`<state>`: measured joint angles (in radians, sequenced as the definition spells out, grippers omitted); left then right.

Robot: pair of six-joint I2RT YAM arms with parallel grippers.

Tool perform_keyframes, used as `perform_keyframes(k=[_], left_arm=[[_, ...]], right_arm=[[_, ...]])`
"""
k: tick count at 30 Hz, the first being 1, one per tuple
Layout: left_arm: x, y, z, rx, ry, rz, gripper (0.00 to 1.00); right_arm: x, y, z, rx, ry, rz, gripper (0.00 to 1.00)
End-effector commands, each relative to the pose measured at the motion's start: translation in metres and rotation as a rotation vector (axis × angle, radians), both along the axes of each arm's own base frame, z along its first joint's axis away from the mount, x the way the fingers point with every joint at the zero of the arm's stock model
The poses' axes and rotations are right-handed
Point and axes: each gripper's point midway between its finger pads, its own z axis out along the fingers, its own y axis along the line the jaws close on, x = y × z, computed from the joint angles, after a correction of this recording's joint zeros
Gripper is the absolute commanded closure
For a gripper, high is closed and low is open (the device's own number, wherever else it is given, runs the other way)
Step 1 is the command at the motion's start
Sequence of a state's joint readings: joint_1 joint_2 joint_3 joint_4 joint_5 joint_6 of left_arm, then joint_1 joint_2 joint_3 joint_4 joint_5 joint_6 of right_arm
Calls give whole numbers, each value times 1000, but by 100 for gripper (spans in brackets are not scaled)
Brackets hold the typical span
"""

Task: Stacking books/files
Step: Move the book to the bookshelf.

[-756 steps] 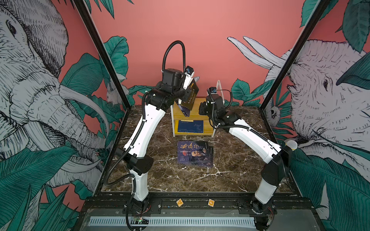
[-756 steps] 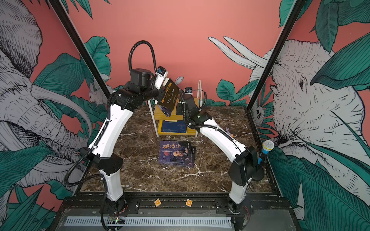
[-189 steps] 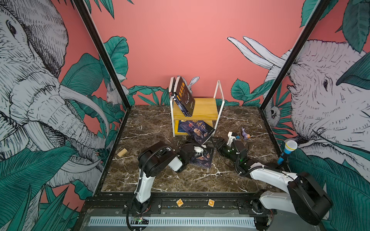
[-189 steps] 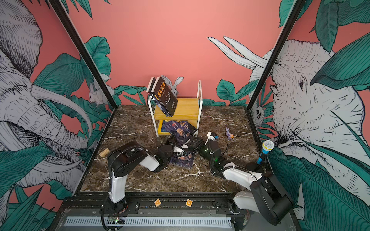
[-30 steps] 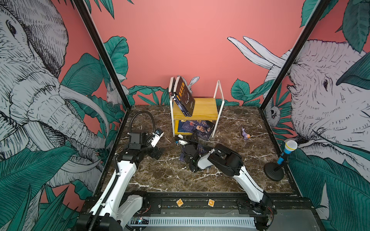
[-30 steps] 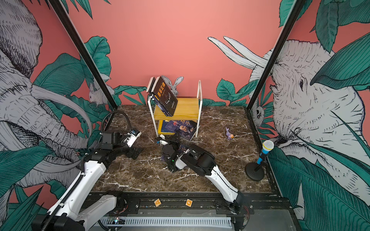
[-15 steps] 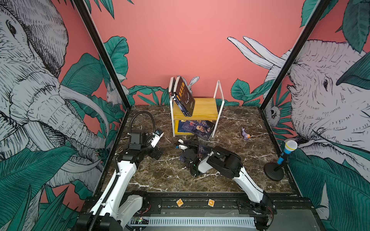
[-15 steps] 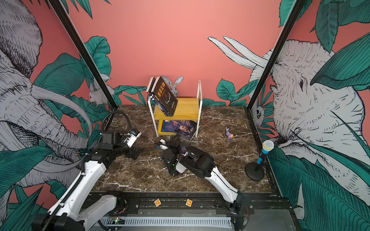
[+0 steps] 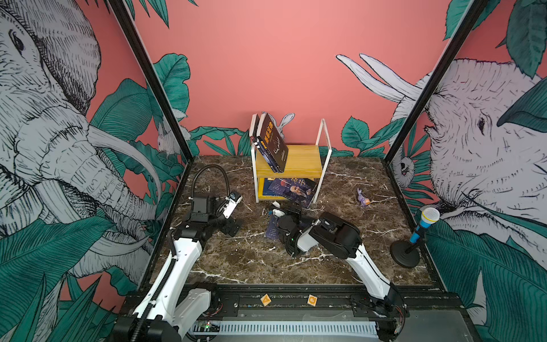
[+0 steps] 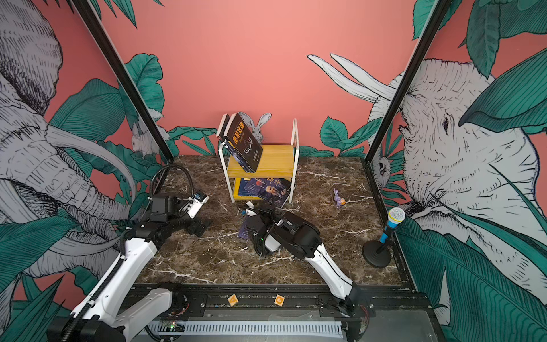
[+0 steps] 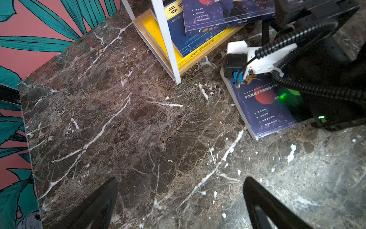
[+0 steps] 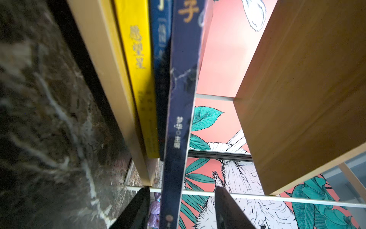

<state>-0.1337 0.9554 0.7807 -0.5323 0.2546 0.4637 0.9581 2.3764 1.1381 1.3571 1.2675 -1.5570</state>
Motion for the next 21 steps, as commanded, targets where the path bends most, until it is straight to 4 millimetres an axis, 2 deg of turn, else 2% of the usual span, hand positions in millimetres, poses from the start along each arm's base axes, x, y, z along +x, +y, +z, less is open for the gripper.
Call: perform_keyframes(k=[1,7,16,21], left_arm=[[-4,0,-3,-15,14,0,1],[-4,-1,-3,-19,18,0,1],[-4,0,-2,-16,15,2,1],[-4,0,-2,-16,12,3,1]], right_arm=[[3,-7,24,56,-46,-43,47],[13,-8,23,63,-53,-46,57],[17,-5,20,56,-52,-33,100],[7,3,23,64,-54,8,100]])
